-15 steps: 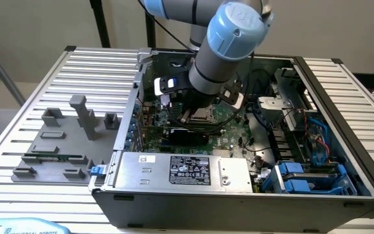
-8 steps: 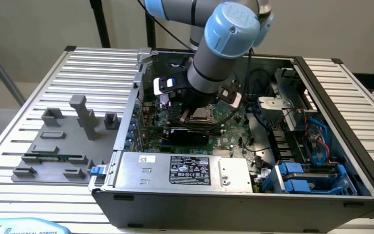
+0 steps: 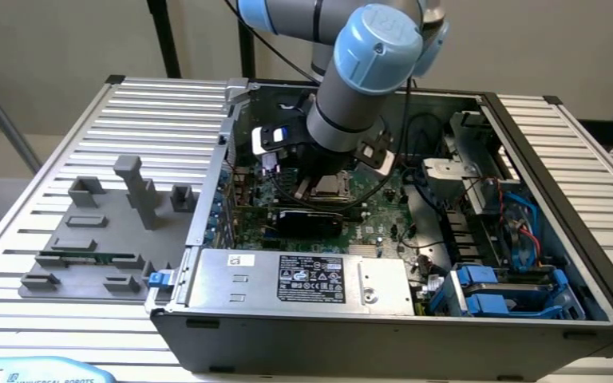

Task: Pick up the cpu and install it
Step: 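Install the second cpu locking lever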

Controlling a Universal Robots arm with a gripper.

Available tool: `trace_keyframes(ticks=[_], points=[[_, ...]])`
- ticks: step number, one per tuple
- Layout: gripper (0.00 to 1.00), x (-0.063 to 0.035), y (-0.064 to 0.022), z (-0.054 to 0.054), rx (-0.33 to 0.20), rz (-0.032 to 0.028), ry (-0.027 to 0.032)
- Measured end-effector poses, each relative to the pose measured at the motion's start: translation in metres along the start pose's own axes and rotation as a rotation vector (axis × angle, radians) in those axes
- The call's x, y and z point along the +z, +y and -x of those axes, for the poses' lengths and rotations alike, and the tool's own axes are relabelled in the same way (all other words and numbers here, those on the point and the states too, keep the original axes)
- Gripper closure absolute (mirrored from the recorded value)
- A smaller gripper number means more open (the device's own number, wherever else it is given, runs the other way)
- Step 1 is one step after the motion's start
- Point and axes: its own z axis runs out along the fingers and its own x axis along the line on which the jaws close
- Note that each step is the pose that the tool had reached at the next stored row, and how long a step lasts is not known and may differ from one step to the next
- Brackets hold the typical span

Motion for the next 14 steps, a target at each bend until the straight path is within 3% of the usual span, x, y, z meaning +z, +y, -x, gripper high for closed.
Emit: trace_keyframes(ticks=[14], points=[[0.89, 0.0006, -0.0004, -0.0008, -0.001, 0.0006, 0.0002]])
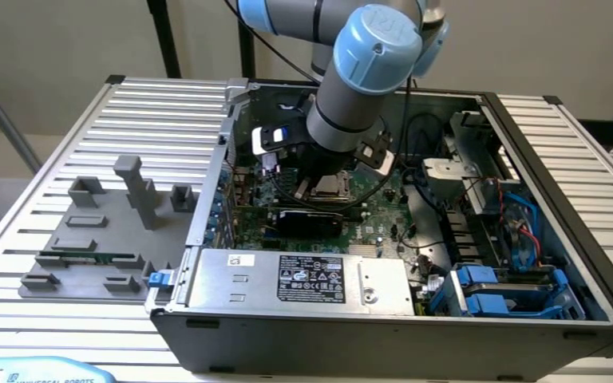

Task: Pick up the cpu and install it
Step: 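Install the second cpu locking lever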

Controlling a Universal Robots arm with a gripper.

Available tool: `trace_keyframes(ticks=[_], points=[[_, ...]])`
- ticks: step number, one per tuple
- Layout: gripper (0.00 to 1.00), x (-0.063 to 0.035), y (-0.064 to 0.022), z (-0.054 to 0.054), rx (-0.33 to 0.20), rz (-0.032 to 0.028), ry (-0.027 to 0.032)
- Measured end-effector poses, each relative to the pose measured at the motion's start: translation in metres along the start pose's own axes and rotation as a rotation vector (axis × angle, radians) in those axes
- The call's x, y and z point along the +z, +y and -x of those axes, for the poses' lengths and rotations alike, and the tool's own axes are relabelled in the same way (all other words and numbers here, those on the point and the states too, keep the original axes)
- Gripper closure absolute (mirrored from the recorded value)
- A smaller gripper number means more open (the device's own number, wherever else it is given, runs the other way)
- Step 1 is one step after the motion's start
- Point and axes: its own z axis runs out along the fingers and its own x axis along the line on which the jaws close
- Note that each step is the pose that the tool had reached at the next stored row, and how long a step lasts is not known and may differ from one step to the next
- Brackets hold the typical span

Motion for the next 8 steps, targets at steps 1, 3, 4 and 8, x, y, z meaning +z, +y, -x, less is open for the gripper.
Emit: trace_keyframes(ticks=[1, 3, 4, 8], points=[[0.89, 0.0001, 0.0, -0.0001, 0.0, -0.0002, 0.0005], [0.89, 0.0001, -0.0002, -0.0004, -0.001, -0.0008, 0.0014], [0.89, 0.0002, -0.0003, -0.0007, -0.002, -0.0012, 0.0021], [0.89, 0.0005, -0.0008, -0.0018, -0.004, -0.0036, 0.0073]])
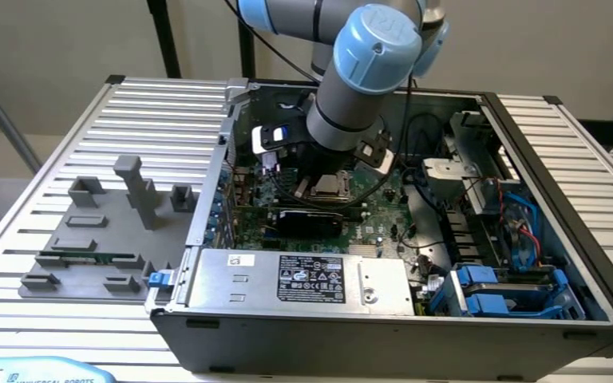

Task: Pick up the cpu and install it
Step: 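Install the second cpu locking lever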

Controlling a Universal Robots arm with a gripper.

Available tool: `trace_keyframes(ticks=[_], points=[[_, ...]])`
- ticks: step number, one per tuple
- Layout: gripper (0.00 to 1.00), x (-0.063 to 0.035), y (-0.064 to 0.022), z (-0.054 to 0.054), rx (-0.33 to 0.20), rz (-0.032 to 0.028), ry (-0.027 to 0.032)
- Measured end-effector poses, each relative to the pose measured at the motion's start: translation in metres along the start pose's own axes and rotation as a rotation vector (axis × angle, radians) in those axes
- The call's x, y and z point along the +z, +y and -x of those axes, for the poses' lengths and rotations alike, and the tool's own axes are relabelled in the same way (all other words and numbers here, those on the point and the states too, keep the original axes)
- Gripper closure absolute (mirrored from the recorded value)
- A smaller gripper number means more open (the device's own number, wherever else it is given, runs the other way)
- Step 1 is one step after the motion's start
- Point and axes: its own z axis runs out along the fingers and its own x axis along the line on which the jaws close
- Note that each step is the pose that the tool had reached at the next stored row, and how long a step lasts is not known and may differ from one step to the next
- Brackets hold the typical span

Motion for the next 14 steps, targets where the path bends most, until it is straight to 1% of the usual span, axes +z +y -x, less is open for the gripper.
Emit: trace_keyframes(ticks=[3, 5, 9, 14], points=[[0.89, 0.0007, -0.0006, -0.0008, -0.003, -0.0009, 0.0043], [0.89, 0.0018, -0.001, -0.0008, -0.006, 0.0006, 0.0063], [0.89, 0.0036, -0.0015, -0.0003, -0.01, 0.0033, 0.0084], [0.89, 0.0043, -0.0024, -0.0012, -0.013, 0.004, 0.0078]])
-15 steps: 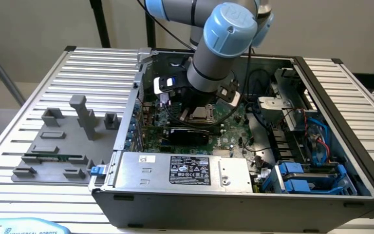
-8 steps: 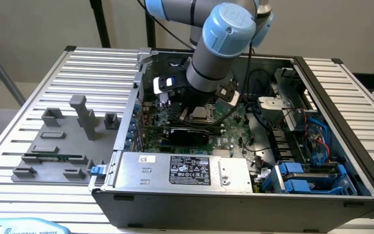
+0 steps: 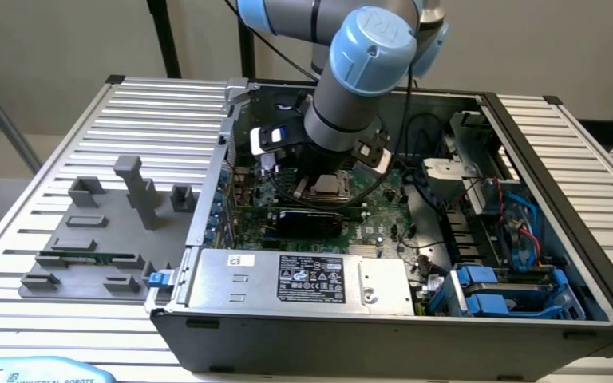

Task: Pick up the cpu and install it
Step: 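Install the second cpu locking lever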

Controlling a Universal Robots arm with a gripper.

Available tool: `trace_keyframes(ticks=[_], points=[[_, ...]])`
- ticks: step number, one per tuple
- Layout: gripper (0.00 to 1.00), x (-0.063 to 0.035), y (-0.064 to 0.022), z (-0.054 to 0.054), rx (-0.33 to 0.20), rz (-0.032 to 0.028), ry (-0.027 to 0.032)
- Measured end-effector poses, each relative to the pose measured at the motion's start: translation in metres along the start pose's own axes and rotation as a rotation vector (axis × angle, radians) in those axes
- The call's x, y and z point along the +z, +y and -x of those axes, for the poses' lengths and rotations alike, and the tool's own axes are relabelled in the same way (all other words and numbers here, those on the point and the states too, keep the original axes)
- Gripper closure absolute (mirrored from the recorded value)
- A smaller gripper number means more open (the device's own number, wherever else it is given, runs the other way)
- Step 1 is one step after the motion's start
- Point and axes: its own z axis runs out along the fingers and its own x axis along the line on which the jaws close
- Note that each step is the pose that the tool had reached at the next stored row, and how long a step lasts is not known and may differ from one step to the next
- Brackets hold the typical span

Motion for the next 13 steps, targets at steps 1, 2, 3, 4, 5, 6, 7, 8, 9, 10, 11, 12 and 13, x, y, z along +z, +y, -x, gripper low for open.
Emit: trace_keyframes(ticks=[1, 2, 3, 4, 5, 6, 7, 8, 9, 10, 11, 12, 13], points=[[0.89, 0.0002, -0.0002, -0.0001, 0.0, 0.0, -0.0001], [0.89, 0.0003, -0.0004, -0.0003, -0.001, 0.0, -0.0003], [0.89, 0.0004, -0.0006, -0.0004, -0.001, 0.0, -0.0008], [0.89, 0.0006, -0.0008, -0.0006, -0.002, 0.0002, -0.0014], [0.89, 0.0007, -0.0009, -0.0008, -0.002, 0.0004, -0.0022], [0.89, 0.0008, -0.001, -0.0009, -0.002, 0.001, -0.0036], [0.89, 0.0008, -0.0012, -0.0009, -0.002, 0.0018, -0.0058], [0.89, 0.0009, -0.0013, -0.001, -0.002, 0.0027, -0.0084], [0.89, 0.0009, -0.0014, -0.0011, -0.002, 0.0036, -0.0113], [0.89, 0.0009, -0.0015, -0.0012, -0.002, 0.0048, -0.0142], [0.89, 0.0009, -0.0015, -0.0013, -0.002, 0.006, -0.0172], [0.89, 0.0008, -0.0016, -0.0014, -0.002, 0.0068, -0.0196], [0.89, 0.0001, -0.0018, -0.0016, -0.002, 0.0074, -0.021]])
